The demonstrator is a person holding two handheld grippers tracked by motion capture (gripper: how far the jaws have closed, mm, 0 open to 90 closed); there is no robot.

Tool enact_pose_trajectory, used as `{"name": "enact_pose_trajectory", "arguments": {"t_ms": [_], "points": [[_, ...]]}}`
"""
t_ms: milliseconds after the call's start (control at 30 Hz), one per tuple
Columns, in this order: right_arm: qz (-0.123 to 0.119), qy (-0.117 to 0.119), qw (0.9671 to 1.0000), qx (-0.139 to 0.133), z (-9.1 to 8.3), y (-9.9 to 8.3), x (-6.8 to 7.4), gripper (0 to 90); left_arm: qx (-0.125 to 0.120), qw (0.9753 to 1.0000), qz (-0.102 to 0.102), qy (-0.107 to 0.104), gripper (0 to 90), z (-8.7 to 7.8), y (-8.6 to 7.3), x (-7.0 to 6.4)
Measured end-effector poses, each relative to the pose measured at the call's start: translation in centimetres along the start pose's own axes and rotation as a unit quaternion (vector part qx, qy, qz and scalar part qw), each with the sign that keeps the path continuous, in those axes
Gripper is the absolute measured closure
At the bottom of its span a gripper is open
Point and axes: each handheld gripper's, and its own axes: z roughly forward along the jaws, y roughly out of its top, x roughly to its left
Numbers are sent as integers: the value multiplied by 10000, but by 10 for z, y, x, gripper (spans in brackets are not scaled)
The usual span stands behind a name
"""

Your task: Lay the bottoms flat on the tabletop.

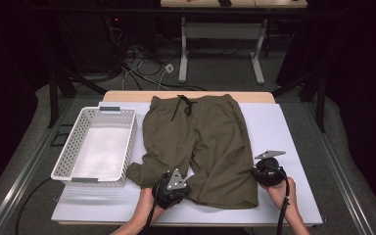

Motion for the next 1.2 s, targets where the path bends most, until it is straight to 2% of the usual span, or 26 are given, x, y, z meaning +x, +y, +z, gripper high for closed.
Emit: {"name": "enact_pose_trajectory", "arguments": {"t_ms": [167,233,367,433,533,567,633,667,700,767,867,1000,1067,1200], "points": [[11,-10,10000,51,3,-1,-3,865,30,10000,58,6,845,0,1,1],[-27,-34,10000,61,2,0,-3,820,34,9999,41,129,771,-1,1,2],[44,64,10000,-32,0,1,-4,693,60,9995,-97,286,521,-2,2,7],[80,143,9999,8,1,1,-5,628,85,9995,-180,252,436,-1,1,9],[87,220,9996,154,6,0,-4,600,138,9996,-179,163,386,4,1,9],[88,214,9996,133,7,0,-4,604,141,9997,-172,117,392,5,1,9],[78,200,9997,120,7,-1,-5,642,91,9998,-175,-21,467,8,-1,9],[114,183,9997,92,7,-1,-5,685,51,9998,-195,-94,536,9,-1,9],[118,179,9997,78,7,-2,-6,714,31,9997,-191,-142,560,9,-1,9],[149,210,9997,43,7,-3,-7,780,-11,9996,-218,-203,670,9,-1,10],[126,203,9997,55,7,-2,-4,860,-37,9992,-276,-290,768,9,-2,10],[2,56,10000,78,4,0,-1,884,-10,9991,-263,-336,829,8,-1,7],[26,-10,10000,41,-2,1,-1,885,-47,9985,-309,-446,831,5,0,3],[29,-183,9998,17,-8,2,-7,883,5,9983,-196,-545,827,3,2,-8]]}}
